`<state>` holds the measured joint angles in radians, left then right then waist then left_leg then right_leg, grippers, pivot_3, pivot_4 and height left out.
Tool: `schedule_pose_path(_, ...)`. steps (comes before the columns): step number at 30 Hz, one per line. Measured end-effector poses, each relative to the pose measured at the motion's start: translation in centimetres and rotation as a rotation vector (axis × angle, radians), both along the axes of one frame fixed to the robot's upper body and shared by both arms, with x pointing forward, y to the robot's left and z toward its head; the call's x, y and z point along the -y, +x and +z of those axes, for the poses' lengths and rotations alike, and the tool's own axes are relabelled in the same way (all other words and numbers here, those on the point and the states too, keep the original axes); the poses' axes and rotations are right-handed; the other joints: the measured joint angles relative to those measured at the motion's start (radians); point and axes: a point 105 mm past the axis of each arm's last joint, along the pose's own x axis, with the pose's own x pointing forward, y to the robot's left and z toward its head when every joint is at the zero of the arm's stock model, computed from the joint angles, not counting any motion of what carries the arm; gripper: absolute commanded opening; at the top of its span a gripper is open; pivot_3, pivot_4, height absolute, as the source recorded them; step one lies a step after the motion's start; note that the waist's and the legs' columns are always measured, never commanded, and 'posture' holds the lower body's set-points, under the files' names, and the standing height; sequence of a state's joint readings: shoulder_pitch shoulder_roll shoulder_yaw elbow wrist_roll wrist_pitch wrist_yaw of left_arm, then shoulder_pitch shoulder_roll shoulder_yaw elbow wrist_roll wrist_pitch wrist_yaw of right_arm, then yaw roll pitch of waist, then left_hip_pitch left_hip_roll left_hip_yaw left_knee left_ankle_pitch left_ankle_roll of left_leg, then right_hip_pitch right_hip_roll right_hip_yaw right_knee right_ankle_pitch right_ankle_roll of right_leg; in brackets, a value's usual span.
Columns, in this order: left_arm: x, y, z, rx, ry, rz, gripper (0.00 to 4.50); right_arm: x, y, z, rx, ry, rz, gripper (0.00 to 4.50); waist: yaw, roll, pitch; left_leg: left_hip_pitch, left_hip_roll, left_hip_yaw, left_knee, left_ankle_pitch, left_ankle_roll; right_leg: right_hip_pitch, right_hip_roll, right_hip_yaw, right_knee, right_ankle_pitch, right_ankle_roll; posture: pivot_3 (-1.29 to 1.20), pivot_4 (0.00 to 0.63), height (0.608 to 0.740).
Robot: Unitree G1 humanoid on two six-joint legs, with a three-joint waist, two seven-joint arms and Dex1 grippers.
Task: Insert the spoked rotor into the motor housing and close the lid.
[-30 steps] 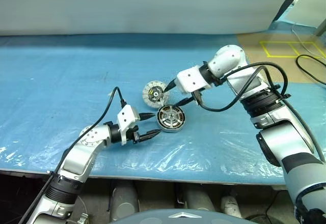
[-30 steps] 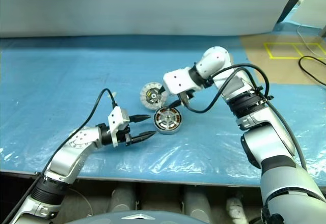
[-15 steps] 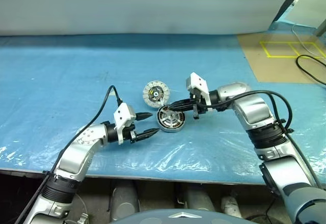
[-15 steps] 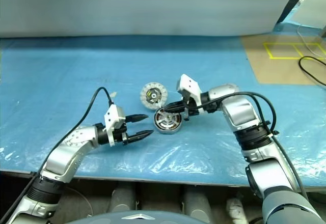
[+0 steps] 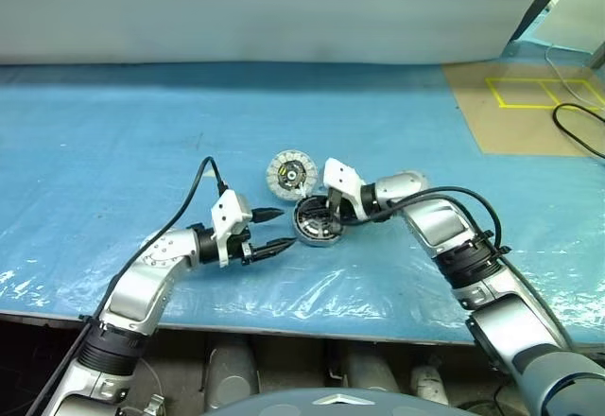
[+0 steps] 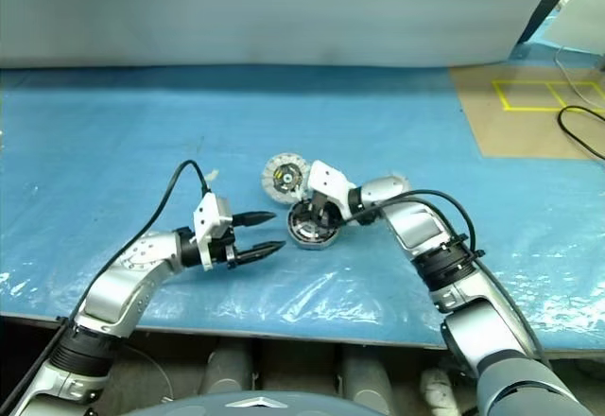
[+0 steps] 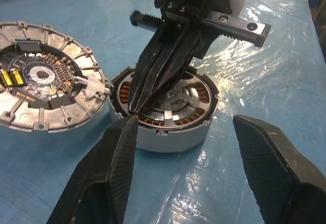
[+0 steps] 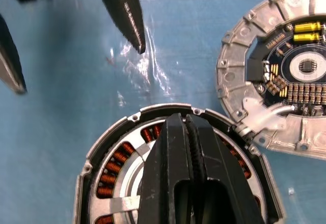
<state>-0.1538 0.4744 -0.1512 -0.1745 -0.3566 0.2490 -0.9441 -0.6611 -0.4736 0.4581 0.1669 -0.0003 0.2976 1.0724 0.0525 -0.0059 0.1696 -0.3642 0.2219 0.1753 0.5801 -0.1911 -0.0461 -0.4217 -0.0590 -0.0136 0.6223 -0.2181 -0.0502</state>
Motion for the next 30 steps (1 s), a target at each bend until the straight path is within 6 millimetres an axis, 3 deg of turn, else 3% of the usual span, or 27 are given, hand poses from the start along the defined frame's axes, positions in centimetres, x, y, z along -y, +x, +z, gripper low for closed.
schedule_pose_path(5, 0.0, -0.1, -0.2, -0.002, 0.003, 0.009, 3.14, -0.3, 0.3, -0.6, -0.052, 0.041, -0.04, 0.03, 0.002, 0.0, -0.001, 0.015, 0.0, 0.0, 0.0, -0.002, 0.003, 0.015, -0.001, 0.001, -0.002, -0.001, 0.002, 0.0, 0.15, 0.74)
schedule_pose_path(10, 0.0, -0.1, -0.1, 0.0, 0.004, 0.008, 3.14, -0.3, -0.2, 0.0, -0.238, 0.166, -0.096, 0.03, 0.001, 0.0, -0.001, 0.013, 0.0, 0.0, -0.002, -0.002, 0.003, 0.013, 0.0, 0.002, -0.003, -0.001, 0.001, 0.0, 0.15, 0.74)
schedule_pose_path(13, 0.1, -0.2, -0.1, 0.0, 0.004, 0.005, 3.14, -0.5, 0.0, 2.2, -0.344, 0.33, -0.13, 0.03, 0.0, 0.0, -0.001, 0.008, 0.0, 0.0, -0.004, -0.001, 0.002, 0.008, 0.001, 0.002, -0.003, -0.001, 0.001, 0.0, 0.15, 0.74)
schedule_pose_path(18, 0.2, 0.0, 0.2, 0.011, 0.005, 0.0, 3.14, -0.1, 0.3, 5.5, -0.336, 0.44, -0.14, 0.03, 0.0, 0.0, -0.001, -0.002, 0.0, 0.0, -0.004, 0.0, 0.0, -0.001, 0.001, 0.001, -0.003, 0.0, 0.001, 0.0, 0.15, 0.74)
schedule_pose_path(20, 0.2, 0.0, 0.2, 0.012, 0.005, -0.002, 3.14, 0.8, -0.1, 4.2, -0.322, 0.379, -0.158, 0.03, 0.005, 0.0, -0.001, -0.002, 0.0, 0.0, -0.004, 0.0, -0.001, -0.001, 0.001, 0.0, -0.003, 0.0, 0.001, 0.0, 0.15, 0.74)
schedule_pose_path(23, 0.2, 0.0, 0.1, 0.01, 0.007, -0.001, 3.14, 2.3, -1.3, 0.2, -0.398, 0.288, -0.206, 0.03, 0.015, 0.0, 0.0, -0.003, 0.0, 0.0, -0.004, 0.0, -0.001, -0.001, 0.001, 0.0, -0.005, 0.0, 0.001, 0.0, 0.15, 0.74)
schedule_pose_path(30, 0.1, 0.0, 0.1, 0.01, 0.011, 0.0, 3.14, 2.5, -1.5, 0.0, -0.379, 0.286, -0.195, 0.03, 0.015, 0.001, -0.001, 0.001, 0.0, 0.0, -0.004, -0.001, 0.0, -0.001, 0.001, 0.001, -0.002, 0.0, 0.001, 0.0, 0.15, 0.74)
